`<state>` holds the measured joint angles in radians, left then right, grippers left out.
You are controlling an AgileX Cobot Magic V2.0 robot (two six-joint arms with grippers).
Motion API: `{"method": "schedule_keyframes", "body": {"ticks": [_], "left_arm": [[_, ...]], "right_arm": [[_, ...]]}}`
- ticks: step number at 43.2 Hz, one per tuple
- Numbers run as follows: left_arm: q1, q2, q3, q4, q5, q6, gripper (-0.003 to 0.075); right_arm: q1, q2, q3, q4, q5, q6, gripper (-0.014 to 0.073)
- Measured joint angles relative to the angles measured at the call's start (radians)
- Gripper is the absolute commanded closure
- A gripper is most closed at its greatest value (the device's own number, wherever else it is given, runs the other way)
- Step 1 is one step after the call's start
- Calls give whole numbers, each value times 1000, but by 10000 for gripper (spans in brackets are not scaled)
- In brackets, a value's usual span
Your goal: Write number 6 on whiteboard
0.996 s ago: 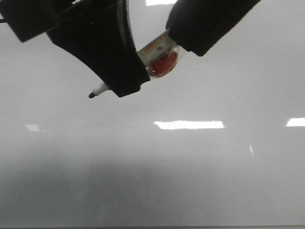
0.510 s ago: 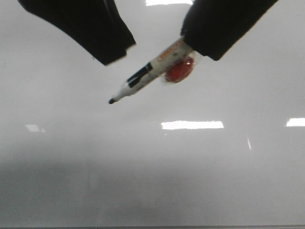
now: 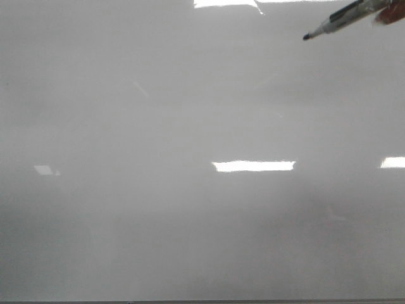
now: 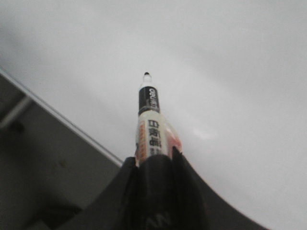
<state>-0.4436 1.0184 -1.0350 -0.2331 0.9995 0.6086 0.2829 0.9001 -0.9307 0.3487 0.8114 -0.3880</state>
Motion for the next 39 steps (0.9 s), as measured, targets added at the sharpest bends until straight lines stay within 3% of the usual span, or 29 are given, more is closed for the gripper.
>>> {"method": "schedule_keyframes", "body": {"ticks": [4, 9, 16, 39], "left_arm": [[6, -11, 13, 0, -7, -4, 314], [6, -11, 14, -2, -19, -4, 314], [6, -11, 14, -2, -34, -4, 314], [6, -11, 16, -6, -37, -5, 314]], "right_arm": [[8, -46, 93, 144, -147, -33, 661], [23, -35, 141, 227, -275, -109, 661], [23, 40, 143, 247, -395, -139, 661], [17, 321, 12, 256, -524, -139, 661]]}}
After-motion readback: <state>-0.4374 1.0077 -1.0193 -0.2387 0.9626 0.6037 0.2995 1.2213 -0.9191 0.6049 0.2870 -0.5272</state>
